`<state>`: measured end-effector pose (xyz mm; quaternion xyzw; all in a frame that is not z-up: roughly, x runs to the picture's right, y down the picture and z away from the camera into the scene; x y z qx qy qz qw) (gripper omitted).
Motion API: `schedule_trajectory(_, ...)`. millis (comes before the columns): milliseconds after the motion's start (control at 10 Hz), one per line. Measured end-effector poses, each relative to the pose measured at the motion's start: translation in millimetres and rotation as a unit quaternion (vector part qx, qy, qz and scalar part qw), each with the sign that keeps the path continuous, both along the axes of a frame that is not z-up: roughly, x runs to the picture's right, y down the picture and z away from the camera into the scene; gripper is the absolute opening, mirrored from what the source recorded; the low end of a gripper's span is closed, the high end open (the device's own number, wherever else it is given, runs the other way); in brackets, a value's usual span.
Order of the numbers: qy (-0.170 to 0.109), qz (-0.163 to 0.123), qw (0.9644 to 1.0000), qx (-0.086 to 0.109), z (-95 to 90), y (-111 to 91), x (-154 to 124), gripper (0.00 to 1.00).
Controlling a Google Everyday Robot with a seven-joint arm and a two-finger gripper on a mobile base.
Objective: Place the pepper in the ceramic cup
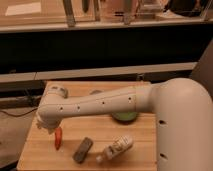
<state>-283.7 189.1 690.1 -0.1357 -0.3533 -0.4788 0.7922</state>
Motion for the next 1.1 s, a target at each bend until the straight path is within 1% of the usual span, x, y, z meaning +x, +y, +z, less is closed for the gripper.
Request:
schedule_trajectory(200,-0.003,0.000,1.0000,-0.003,0.8,-1.2,1.2,0.54)
schedule_trajectory(300,-0.006,-0.002,1.0000,-0.004,0.8,-2.1,-0.2,0.64)
schedule_trajectory(400,-0.008,-0.003,1.0000,-0.006,1.3,-2.1,0.5,0.72)
schedule_trajectory(500,-0.009,-0.003,0.9999,-0.007,1.6,-2.4,2.2,0.79)
schedule_trajectory(600,-0.011,-0.004,0.9999,-0.008,3.5,-2.5,3.0,0.79)
schedule_trajectory(700,-0.013,-0.006,0.9999,-0.009,4.8,-0.7,2.8,0.75)
schedule_trajectory(800,-0.015,-0.008,0.9998,-0.010,5.8,1.4,2.9,0.66)
schedule_trajectory(900,-0.017,-0.009,0.9998,-0.011,6.9,2.5,3.7,0.61)
schedule_trajectory(1000,-0.018,-0.008,0.9997,-0.012,7.9,2.0,5.9,0.51)
schedule_trajectory(1100,-0.019,-0.008,0.9997,-0.013,8.8,1.4,8.1,0.44)
